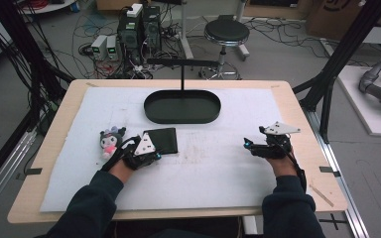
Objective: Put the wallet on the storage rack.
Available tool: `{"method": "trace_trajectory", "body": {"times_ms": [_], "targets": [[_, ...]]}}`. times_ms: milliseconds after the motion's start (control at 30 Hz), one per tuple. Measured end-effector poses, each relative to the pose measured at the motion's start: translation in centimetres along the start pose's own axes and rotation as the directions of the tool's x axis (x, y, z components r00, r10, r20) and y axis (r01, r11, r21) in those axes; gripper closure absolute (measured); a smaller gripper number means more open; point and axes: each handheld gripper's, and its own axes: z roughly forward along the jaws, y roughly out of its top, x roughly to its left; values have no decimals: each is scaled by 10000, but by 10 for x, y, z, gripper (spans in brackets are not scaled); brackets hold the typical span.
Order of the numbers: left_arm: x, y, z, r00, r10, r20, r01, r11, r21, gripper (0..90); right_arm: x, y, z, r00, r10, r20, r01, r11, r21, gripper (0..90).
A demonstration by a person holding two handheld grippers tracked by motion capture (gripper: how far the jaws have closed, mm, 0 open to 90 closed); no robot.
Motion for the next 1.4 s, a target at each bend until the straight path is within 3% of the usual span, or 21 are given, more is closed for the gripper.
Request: {"method": "trace_trajectory", "body": {"times_ms": [33,200,233,267,333,400,433,500,600,733,767,800,867,933,1200,1400], "targets": [[-1,0,0,10000,-17,-55,18,10000,32,899,0,0,0,10000,-30,-1,30,10000,-4,250],[1,1,-2,9996,20,-281,-25,9998,-176,895,-1,0,0,10000,-35,2,35,10000,-20,250],[2,1,-2,9994,89,-326,-97,9997,-224,821,-1,0,0,10000,-33,-7,33,10000,-26,251],[3,0,-1,9990,8,-443,-17,9998,-184,530,-1,0,-1,10000,-2,10,2,10000,18,250],[4,-1,0,9979,29,-644,-28,10000,17,424,-1,0,-1,10000,28,27,-28,10000,-7,250],[6,-2,-1,9956,129,-925,-130,9999,-3,410,-1,0,-1,10000,22,28,-22,10000,-13,250],[8,-2,0,9961,119,-879,-119,9999,3,402,-1,0,-1,10000,14,31,-14,10000,-5,250],[11,-5,5,9974,271,-669,-234,9982,553,390,0,0,-1,10000,-15,34,15,10000,17,250],[16,-6,7,9990,215,-403,-197,9988,450,369,1,0,-1,10000,-48,35,48,10000,43,250],[17,-6,7,9996,186,-205,-179,9991,372,404,1,0,0,10000,-61,5,61,10000,3,251],[16,-5,7,9994,292,-182,-285,9989,382,485,1,0,1,10000,-65,-3,65,10000,13,251],[13,-4,7,9989,436,-143,-432,9986,299,485,1,0,1,10000,-65,-3,65,10000,13,251],[7,-2,9,9948,969,-321,-960,9950,292,600,1,1,1,9999,-102,-23,102,9999,13,251],[6,-1,10,9940,1050,-307,-1043,9943,238,640,2,1,1,9999,-106,-16,106,9999,-15,251],[4,1,6,9958,896,-168,-898,9959,-65,768,1,1,0,10000,-88,-6,88,10000,21,252],[7,4,1,9963,669,-536,-689,9969,-379,789,1,1,0,10000,-95,0,95,10000,6,252]]}}
